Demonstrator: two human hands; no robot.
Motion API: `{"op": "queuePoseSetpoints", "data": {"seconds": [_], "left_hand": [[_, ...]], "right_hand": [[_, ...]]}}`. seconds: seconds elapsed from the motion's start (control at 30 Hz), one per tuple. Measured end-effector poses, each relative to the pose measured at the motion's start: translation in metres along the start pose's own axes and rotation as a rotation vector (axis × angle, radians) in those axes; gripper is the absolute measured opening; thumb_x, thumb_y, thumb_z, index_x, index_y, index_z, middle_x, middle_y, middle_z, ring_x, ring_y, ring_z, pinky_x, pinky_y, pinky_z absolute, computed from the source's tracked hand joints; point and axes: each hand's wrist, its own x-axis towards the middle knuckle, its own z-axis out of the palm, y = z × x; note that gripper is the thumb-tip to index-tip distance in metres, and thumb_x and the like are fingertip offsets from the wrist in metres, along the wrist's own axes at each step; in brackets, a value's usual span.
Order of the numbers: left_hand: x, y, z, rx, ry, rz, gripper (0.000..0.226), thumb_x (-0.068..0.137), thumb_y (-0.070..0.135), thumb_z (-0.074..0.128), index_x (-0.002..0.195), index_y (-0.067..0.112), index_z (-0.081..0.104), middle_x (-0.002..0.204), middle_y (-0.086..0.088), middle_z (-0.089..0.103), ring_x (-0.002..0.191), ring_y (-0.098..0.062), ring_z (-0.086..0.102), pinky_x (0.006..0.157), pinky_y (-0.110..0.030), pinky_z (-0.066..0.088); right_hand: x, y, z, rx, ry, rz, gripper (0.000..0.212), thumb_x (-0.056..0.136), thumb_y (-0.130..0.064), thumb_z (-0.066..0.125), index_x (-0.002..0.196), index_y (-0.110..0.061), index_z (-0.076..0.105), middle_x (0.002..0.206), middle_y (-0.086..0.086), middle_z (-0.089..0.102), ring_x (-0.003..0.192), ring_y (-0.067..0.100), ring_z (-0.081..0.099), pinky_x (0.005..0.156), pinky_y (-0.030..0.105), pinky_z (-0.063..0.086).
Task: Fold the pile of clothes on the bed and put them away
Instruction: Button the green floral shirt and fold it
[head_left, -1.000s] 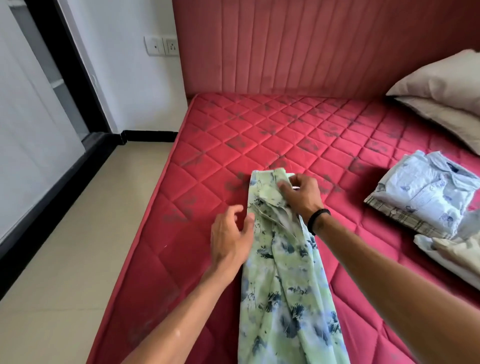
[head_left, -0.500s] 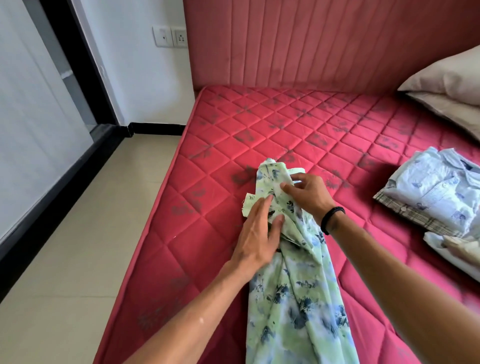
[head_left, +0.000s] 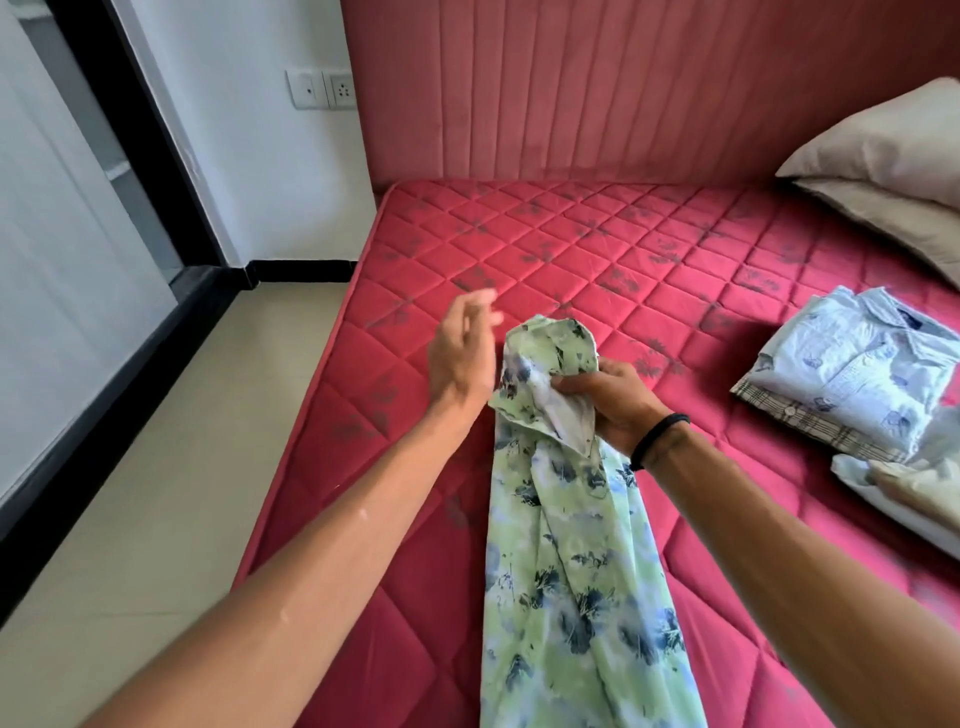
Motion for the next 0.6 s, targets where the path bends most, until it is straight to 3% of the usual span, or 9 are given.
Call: {"op": "queuePoseSetpoints", "data": {"seconds": [0.07,0.17,0.23,0.3,0.4,0.5,0.53,0.6], "left_hand": [[-0.015,-0.015,-0.011,0.095,0.143,-0.035,0.035,0.106,0.041,0.040,0.118,0.023,0.068,0.103,0.008,0.072,0.097,-0.013,0.065,0.092,-0.033,0.052],[-0.037,-0.044,-0.021,0.177,0.149,0.085,0.033,0.109,0.038,0.040,0.120,0.021,0.066,0.108,0.015,0.065,0.105,-0.010,0.059,0.097,-0.031,0.044],[-0.045,-0.060,-0.020,0.228,0.123,0.153,0.043,0.106,0.048,0.035,0.129,0.021,0.061,0.120,0.014,0.062,0.117,-0.011,0.057,0.106,-0.034,0.041],[-0.051,-0.068,-0.014,0.253,0.120,0.177,0.051,0.105,0.053,0.032,0.139,0.022,0.055,0.132,0.010,0.059,0.127,-0.012,0.052,0.113,-0.036,0.038],[-0.056,-0.075,-0.004,0.288,0.037,0.114,0.057,0.105,0.059,0.031,0.148,0.024,0.047,0.143,0.004,0.053,0.136,-0.014,0.046,0.116,-0.037,0.036],[-0.050,-0.080,0.004,0.332,-0.053,-0.040,0.044,0.107,0.053,0.036,0.129,0.025,0.062,0.124,-0.001,0.067,0.124,-0.026,0.057,0.108,-0.044,0.044],[-0.046,-0.081,0.007,0.332,-0.064,-0.025,0.038,0.108,0.045,0.038,0.119,0.023,0.066,0.112,0.000,0.072,0.114,-0.028,0.062,0.103,-0.044,0.046],[-0.039,-0.079,0.011,0.349,-0.081,0.064,0.030,0.109,0.024,0.042,0.121,0.018,0.068,0.108,0.001,0.076,0.101,-0.024,0.068,0.097,-0.037,0.049]], "right_hand": [[-0.002,-0.002,0.001,0.185,-0.182,0.040,0.028,0.091,0.009,0.064,0.119,0.007,0.066,0.114,0.024,0.074,0.089,0.032,0.075,0.076,0.040,0.064],[0.000,0.000,0.003,0.311,-0.302,0.076,0.045,0.089,0.003,0.064,0.134,0.005,0.062,0.128,0.022,0.069,0.102,0.033,0.073,0.089,0.042,0.061],[0.008,0.011,0.003,0.223,-0.183,0.123,0.045,0.087,0.008,0.064,0.132,0.009,0.062,0.121,0.022,0.071,0.097,0.033,0.075,0.084,0.042,0.063],[0.020,0.026,-0.001,-0.003,0.094,0.163,0.037,0.086,0.013,0.070,0.123,0.013,0.065,0.113,0.026,0.073,0.097,0.039,0.075,0.086,0.051,0.062],[0.028,0.038,-0.003,-0.167,0.294,0.114,0.027,0.076,0.005,0.083,0.101,0.003,0.074,0.098,0.022,0.077,0.092,0.040,0.076,0.083,0.059,0.062],[0.026,0.034,0.000,-0.508,0.366,-0.062,0.029,0.076,-0.011,0.079,0.103,-0.009,0.070,0.093,0.012,0.077,0.073,0.025,0.074,0.062,0.036,0.062],[0.024,0.032,-0.001,-0.595,0.408,-0.108,0.028,0.079,-0.013,0.076,0.106,-0.013,0.068,0.095,0.008,0.073,0.068,0.017,0.068,0.054,0.027,0.054],[0.021,0.031,-0.005,-0.630,0.447,-0.132,0.027,0.085,-0.018,0.075,0.109,-0.017,0.063,0.101,0.008,0.069,0.066,0.011,0.059,0.051,0.024,0.042]]}}
